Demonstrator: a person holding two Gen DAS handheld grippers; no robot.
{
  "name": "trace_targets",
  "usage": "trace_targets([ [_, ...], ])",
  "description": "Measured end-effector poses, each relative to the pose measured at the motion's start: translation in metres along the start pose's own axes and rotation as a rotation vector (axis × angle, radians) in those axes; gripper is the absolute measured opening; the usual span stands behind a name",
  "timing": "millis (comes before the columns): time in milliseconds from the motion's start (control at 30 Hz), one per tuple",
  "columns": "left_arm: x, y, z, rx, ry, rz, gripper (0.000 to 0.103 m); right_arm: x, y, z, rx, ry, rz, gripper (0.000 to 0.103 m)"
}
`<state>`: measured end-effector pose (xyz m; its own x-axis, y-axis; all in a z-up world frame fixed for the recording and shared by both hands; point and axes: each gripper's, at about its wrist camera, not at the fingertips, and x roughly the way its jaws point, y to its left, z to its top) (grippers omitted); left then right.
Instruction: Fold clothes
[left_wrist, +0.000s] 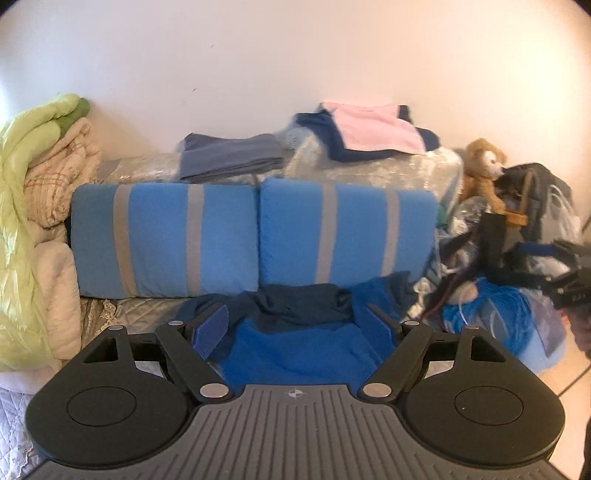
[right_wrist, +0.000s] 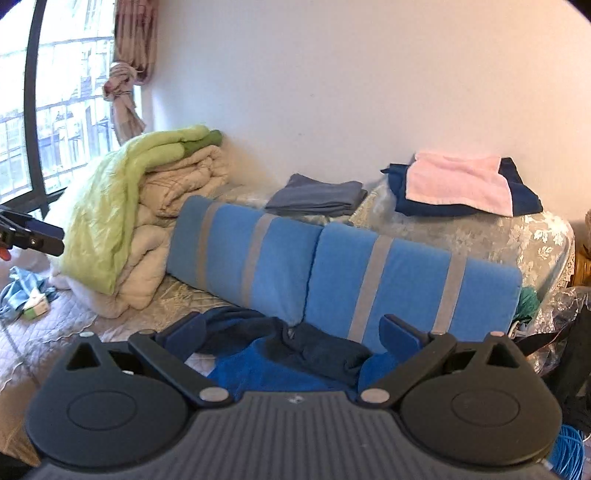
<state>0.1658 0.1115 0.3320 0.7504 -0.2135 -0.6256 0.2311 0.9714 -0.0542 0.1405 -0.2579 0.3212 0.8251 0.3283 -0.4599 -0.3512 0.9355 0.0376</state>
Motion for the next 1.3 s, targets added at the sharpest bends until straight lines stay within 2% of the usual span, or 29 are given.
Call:
trace_targets([
  [267,0.070,0.035,0.003,-0.042,0.024,0.064,0.076,0.085,-0.022,-0.015,0.011,0.066,-0.064,0.103],
  [467,0.131,0.066,-0.009,-0.021,0.033,0.136,0.076,0.146,-0.050,-0.043,0.040,0.114,-0.106,0.103],
  [667,0.191,0.112,-0.024,-0.067,0.059,0.159,0.076,0.196,-0.093,-0.078,0.110,0.160,-0.140,0.103],
  [800,0.225,0.136,-0.036,-0.067,0.084,0.176,0.076,0.224,-0.127,-0.100,0.148,0.168,-0.148,0.103],
  [900,0.246,0.156,-0.045,-0.095,0.110,0.197,0.076,0.244,-0.148,-0.117,0.101,0.179,-0.192,0.103],
  [1000,0.264,0.176,-0.054,-0.119,0.128,0.225,0.076,0.261,-0.173,-0.135,0.110,0.210,-0.235,0.103],
  [1133,0.284,0.201,-0.064,-0.183,0.141,0.237,0.076,0.276,-0.209,-0.157,0.183,0.226,-0.269,0.103],
  [1300,0.296,0.206,-0.071,-0.216,0.154,0.220,0.076,0.287,-0.232,-0.173,0.266,0.236,-0.288,0.103],
])
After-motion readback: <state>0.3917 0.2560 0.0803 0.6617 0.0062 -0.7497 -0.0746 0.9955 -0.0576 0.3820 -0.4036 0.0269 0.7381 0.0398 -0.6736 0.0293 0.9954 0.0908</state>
